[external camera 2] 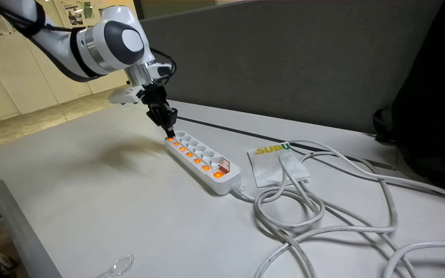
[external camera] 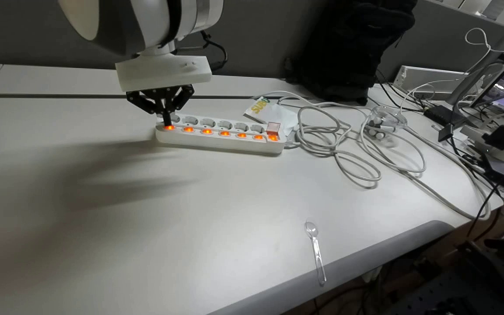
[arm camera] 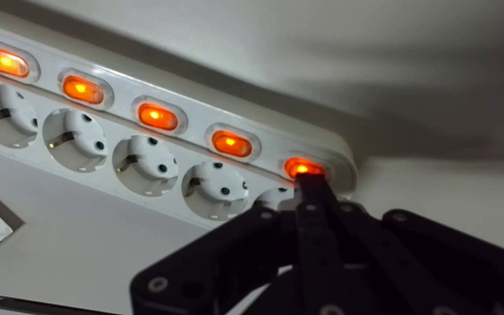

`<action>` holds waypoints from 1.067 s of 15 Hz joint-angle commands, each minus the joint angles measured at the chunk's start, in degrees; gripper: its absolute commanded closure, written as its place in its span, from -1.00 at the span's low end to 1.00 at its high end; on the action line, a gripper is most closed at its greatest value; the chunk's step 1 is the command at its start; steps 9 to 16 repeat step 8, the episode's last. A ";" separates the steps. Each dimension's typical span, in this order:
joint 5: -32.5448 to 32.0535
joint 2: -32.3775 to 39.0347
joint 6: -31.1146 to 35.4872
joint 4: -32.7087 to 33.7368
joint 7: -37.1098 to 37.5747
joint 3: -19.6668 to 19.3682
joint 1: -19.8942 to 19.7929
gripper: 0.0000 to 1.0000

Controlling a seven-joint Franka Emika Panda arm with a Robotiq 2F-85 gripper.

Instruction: Turn on the first switch from the left side of the adapter

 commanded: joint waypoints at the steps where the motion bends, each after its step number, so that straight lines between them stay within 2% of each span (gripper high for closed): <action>1: -1.28 5.05 8.39 -2.74 7.92 -1.03 3.30 1.00; 3: 0.41 4.09 10.51 -5.03 9.49 -0.56 3.37 1.00; 5: 5.14 2.80 10.86 -6.81 5.94 4.23 -0.43 1.00; 8: 11.31 0.38 12.11 -9.50 0.45 9.29 -4.76 1.00; 16: 11.31 0.38 12.11 -9.50 0.45 9.29 -4.76 1.00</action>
